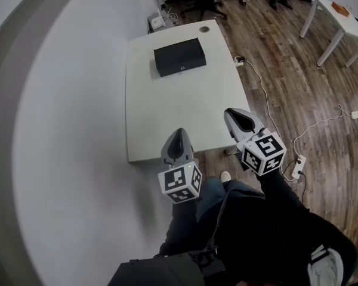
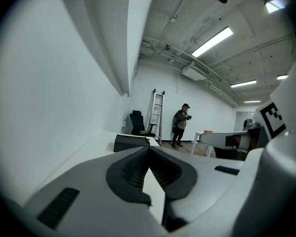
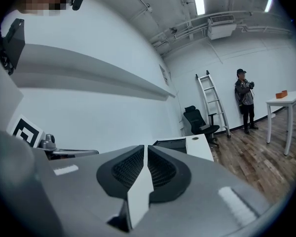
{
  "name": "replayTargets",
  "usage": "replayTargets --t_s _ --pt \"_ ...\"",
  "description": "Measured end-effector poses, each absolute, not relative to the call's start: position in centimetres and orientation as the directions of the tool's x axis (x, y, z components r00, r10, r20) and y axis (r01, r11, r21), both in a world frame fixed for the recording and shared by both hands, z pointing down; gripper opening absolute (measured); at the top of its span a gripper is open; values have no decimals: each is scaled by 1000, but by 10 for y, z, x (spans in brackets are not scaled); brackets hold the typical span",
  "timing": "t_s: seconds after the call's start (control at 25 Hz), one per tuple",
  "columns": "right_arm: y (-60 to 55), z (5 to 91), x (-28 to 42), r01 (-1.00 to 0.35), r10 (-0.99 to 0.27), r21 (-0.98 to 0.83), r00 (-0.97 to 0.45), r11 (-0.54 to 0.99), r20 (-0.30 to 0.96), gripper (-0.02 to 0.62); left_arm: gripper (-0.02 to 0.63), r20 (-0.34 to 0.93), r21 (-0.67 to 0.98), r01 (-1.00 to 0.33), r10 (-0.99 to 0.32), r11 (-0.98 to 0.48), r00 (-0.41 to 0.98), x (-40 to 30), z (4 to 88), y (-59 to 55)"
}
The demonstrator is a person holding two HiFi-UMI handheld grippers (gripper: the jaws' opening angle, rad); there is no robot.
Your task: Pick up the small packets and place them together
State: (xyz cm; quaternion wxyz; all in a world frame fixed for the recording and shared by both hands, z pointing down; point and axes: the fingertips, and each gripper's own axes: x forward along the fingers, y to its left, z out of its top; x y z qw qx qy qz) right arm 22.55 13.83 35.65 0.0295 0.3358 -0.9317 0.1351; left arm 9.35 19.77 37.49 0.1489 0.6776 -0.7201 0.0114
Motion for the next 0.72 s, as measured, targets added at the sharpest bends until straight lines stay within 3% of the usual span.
replayTargets --t_s 0.72 --pt "23 376 145 -684 -656 -234 -730 691 195 6 0 243 191 -981 -970 15 33 21 382 71"
